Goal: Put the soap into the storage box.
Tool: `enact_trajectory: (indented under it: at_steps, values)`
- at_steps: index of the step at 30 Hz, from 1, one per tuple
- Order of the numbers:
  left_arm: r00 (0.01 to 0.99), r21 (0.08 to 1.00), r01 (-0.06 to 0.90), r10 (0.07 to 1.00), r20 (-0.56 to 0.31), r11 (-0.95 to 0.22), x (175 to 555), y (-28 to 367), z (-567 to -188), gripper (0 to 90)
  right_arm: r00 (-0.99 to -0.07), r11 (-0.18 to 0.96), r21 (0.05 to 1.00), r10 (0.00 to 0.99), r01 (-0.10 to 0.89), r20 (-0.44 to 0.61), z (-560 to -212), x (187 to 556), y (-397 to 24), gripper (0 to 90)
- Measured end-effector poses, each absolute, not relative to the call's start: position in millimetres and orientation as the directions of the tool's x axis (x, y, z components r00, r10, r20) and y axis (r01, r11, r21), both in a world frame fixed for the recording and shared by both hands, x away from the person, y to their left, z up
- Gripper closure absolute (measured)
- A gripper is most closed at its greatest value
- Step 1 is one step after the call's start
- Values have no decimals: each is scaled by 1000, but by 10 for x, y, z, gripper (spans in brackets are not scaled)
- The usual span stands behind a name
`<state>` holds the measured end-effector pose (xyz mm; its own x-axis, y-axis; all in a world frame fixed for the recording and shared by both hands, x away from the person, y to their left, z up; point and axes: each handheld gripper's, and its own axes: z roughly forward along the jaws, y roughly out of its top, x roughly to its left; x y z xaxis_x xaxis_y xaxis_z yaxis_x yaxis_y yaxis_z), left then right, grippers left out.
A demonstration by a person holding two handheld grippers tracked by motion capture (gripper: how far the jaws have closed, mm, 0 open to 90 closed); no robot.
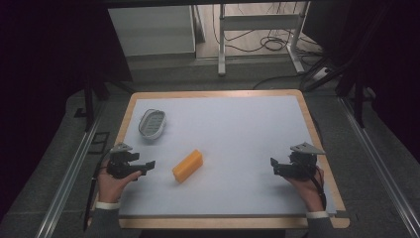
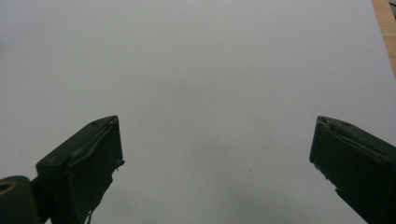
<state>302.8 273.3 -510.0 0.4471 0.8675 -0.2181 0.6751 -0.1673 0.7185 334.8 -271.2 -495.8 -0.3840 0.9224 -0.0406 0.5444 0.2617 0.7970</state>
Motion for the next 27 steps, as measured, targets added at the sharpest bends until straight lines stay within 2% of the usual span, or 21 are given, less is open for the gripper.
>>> enact_trajectory:
  at_steps: [6, 27]
  values:
    - [453, 713, 683, 857, -247, -156, 3043, 2741, -5104, 199, -346, 224, 799, 938, 558, -21, -4974, 3361, -2786, 26]
    - [446, 705, 685, 870, -208, -183, 3046, 2722, -5113, 205, -379, 267, 784, 924, 561, -44, -5031, 3316, -2805, 52]
